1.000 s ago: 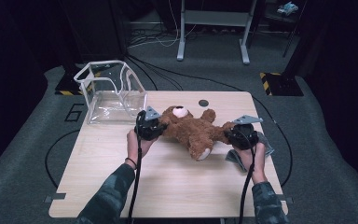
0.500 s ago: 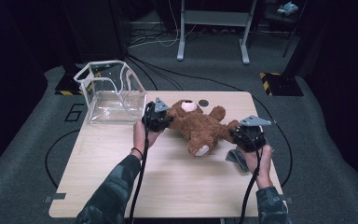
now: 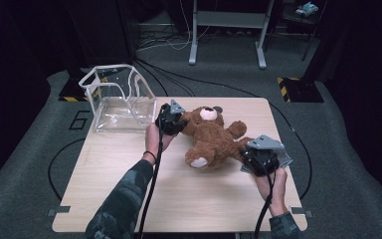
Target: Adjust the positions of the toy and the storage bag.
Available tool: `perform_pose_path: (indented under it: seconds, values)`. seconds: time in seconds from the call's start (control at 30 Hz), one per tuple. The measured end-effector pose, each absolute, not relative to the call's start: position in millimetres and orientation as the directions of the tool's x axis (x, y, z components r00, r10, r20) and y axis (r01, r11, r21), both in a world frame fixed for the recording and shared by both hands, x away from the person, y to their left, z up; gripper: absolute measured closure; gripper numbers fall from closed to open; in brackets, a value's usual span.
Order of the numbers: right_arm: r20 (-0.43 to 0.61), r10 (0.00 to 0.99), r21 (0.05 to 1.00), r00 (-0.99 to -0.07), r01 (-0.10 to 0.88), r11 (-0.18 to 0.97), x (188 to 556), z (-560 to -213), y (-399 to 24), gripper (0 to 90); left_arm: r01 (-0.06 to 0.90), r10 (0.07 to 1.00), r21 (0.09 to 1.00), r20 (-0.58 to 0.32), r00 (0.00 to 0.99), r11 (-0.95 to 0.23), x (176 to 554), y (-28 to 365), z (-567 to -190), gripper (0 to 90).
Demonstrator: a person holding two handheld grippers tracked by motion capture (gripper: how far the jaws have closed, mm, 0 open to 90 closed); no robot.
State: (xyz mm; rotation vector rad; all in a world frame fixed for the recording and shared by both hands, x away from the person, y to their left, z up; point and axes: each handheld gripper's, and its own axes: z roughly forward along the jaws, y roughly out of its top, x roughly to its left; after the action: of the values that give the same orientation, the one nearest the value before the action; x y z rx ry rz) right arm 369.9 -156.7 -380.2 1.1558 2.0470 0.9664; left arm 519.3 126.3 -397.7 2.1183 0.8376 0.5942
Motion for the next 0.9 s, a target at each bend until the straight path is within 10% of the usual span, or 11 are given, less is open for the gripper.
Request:
perform_pose_path:
  seconds: [0.53, 0.9]
  values:
    - [-0.018, 0.832, 0.769, -0.554, 0.524, 0.366, 353, -437, -124, 79.6, 0.535, 0.773, 0.733, -0.021, 0.635, -0.42, 519, 149, -442, 76.7]
    - [0.049, 0.832, 0.779, -0.553, 0.543, 0.315, 352, -446, -137, 50.9, 0.612, 0.823, 0.727, -0.116, 0.557, -0.311, 508, 155, -427, 23.5]
